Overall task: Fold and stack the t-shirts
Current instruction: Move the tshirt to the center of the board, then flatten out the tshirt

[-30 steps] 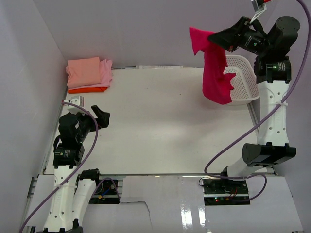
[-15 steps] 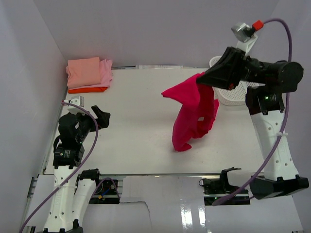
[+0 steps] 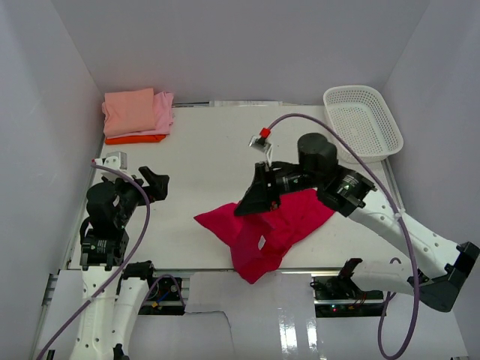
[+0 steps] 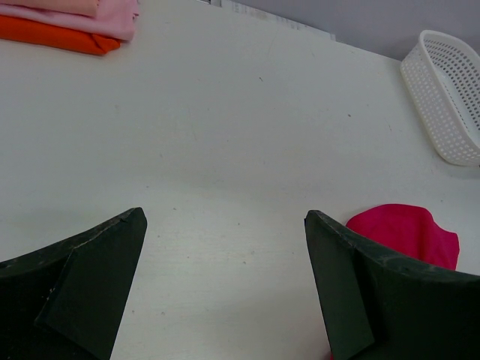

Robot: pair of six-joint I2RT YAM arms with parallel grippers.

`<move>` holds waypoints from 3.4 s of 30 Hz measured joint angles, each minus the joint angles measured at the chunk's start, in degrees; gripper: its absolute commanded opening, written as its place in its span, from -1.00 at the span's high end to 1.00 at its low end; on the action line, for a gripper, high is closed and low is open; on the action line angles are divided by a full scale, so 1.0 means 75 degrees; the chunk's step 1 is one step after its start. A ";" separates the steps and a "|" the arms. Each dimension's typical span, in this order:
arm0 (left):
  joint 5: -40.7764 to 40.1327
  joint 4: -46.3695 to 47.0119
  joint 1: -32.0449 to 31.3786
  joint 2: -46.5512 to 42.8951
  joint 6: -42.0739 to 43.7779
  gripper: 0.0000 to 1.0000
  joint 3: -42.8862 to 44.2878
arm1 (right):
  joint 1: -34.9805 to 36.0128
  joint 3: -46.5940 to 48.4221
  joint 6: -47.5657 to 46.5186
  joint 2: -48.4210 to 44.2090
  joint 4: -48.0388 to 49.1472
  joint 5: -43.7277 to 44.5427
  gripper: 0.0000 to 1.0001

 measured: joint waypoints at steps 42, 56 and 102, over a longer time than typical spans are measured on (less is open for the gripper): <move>-0.0924 -0.0618 -0.0026 0.0236 -0.0857 -0.96 0.0393 | 0.0192 0.4095 -0.2702 0.2241 -0.5418 0.5208 0.84; 0.0245 -0.0254 -0.0026 0.0595 -0.0472 -0.96 0.0393 | -0.2538 0.1859 -0.3098 0.4771 -0.4054 0.4686 0.85; 0.1641 0.0781 -0.0026 0.1367 0.0023 -0.96 -0.0026 | -0.1988 0.0525 -0.8539 0.4543 -0.1306 0.7708 -0.68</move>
